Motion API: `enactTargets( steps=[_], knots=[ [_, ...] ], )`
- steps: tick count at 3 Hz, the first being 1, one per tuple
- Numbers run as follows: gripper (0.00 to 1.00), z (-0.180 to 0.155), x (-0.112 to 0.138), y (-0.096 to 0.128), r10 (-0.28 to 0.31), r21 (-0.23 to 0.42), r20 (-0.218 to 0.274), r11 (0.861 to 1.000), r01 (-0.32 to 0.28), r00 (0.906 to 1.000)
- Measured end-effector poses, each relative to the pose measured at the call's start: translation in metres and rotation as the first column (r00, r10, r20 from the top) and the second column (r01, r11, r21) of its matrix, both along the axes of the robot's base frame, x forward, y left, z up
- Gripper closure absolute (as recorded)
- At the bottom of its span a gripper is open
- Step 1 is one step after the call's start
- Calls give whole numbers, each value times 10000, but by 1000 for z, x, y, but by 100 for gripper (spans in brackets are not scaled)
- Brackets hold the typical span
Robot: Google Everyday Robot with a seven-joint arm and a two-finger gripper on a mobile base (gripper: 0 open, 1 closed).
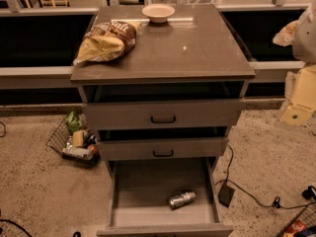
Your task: Pick redbull can from bottom drawer and place on counter
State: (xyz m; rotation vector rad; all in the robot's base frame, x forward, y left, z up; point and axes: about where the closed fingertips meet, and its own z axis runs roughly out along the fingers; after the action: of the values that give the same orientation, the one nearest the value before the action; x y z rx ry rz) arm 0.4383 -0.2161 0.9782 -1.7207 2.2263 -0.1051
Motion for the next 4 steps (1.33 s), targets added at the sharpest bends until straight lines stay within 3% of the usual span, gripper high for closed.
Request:
enactTargets(
  steps=[1,2,3,4],
  knots=[
    [0,0,0,0,0,0,0,10000,0,10000],
    [0,-22,0,6,324,158,-30,9994,-323,9995],
    [0,-99,-3,28,1327,1209,-343,9844,-1277,9906],
    [0,-178,-16,69,2166,2790,-156,9384,-2038,9761]
  ],
)
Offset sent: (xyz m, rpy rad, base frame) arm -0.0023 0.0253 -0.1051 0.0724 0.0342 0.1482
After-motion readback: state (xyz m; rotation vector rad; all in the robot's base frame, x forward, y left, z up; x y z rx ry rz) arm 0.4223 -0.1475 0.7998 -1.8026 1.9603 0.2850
